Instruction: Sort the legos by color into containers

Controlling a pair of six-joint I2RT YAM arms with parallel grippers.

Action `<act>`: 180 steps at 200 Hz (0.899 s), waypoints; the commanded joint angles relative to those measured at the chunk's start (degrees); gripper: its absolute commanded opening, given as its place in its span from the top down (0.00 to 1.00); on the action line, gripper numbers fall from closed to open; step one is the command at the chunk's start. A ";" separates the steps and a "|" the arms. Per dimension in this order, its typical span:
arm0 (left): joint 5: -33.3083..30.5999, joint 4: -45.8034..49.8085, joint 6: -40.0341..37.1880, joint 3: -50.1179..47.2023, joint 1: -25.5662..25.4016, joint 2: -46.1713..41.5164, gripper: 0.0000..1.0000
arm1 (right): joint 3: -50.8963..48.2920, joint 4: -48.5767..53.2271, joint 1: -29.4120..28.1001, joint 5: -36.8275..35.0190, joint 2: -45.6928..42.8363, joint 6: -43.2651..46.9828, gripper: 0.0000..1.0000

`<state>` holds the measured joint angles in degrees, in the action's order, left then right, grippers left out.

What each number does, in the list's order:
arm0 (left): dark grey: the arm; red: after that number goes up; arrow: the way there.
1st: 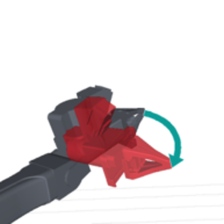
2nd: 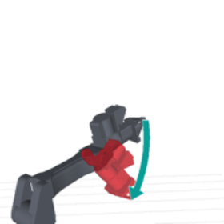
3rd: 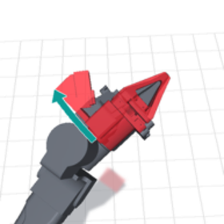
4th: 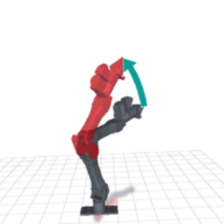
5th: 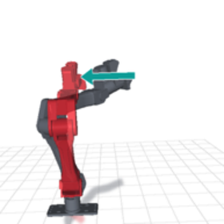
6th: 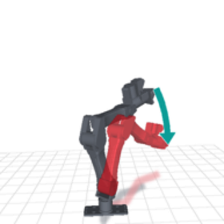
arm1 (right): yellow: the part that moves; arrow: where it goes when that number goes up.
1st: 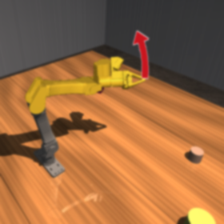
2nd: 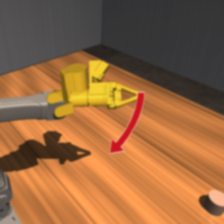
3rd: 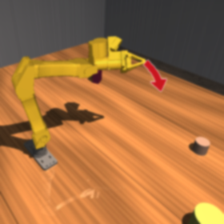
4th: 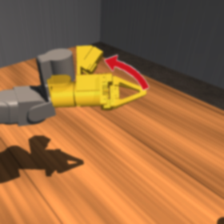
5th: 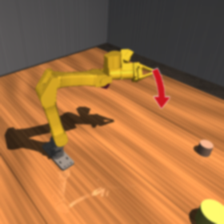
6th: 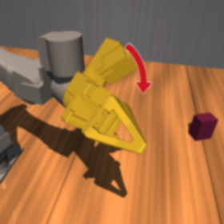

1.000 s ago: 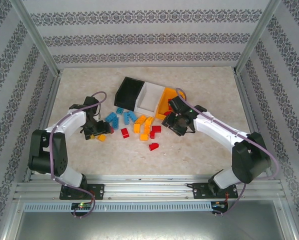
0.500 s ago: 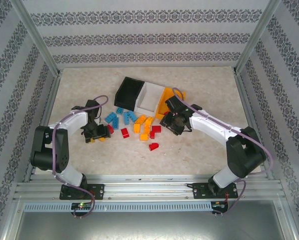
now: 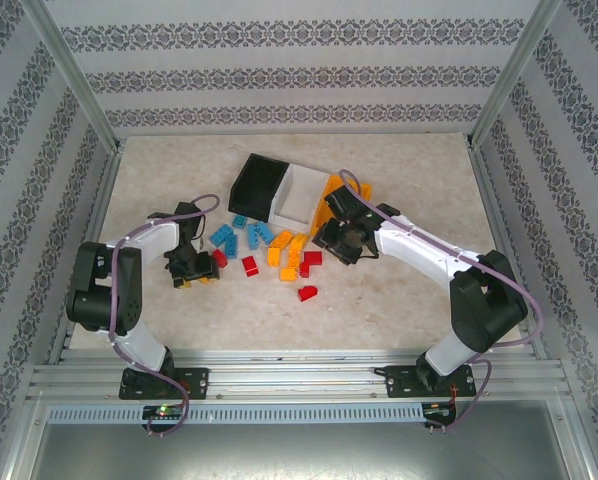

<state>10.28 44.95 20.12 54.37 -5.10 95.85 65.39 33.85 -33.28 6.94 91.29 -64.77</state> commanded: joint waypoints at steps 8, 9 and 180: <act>1.51 -2.64 -1.04 -0.05 0.71 2.59 0.42 | 1.28 0.87 -0.80 -0.35 -0.31 -1.01 0.48; 1.54 -2.70 -1.05 -0.05 0.75 2.58 0.42 | 1.30 0.87 -0.81 -0.44 -0.32 -1.03 0.48; 3.44 0.52 -1.05 0.23 0.63 -6.27 0.56 | 3.22 1.06 -2.06 0.09 1.88 -0.35 0.49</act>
<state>13.50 44.73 19.70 54.70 -4.49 91.37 68.51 34.04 -34.79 6.96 93.34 -65.21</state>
